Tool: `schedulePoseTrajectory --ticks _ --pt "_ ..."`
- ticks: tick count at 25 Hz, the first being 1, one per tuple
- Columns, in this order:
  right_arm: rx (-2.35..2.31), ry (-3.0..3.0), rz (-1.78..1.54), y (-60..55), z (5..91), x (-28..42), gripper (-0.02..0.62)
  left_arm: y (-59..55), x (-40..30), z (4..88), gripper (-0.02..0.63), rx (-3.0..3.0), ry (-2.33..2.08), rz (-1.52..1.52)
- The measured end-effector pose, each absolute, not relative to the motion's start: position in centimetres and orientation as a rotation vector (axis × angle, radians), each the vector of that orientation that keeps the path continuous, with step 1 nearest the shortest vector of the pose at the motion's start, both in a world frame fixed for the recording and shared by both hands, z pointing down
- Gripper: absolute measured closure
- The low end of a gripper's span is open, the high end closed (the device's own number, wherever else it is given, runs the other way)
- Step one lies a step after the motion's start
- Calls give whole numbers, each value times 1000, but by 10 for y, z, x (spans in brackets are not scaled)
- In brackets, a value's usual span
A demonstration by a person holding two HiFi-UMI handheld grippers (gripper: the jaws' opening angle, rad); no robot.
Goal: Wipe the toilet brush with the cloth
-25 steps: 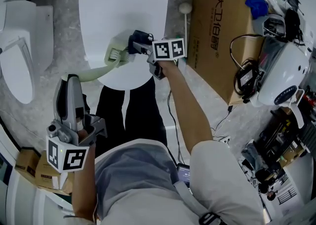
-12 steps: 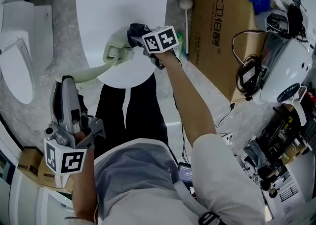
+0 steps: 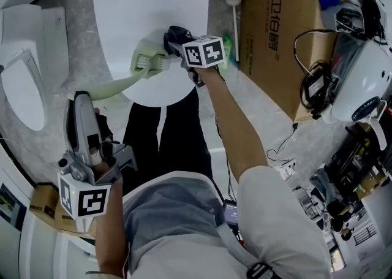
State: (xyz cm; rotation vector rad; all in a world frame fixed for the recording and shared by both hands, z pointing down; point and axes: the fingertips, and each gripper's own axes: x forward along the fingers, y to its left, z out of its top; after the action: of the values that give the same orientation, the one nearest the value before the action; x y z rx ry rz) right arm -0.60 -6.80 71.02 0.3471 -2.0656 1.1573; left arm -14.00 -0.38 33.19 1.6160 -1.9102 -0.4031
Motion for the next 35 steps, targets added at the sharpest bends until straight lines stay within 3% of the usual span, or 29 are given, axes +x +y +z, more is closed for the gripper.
schedulePoseTrajectory --ticks 35 --pt "1250 -1935 1679 13 716 52 485 -16 -128 327 606 1786 -1888 -336"
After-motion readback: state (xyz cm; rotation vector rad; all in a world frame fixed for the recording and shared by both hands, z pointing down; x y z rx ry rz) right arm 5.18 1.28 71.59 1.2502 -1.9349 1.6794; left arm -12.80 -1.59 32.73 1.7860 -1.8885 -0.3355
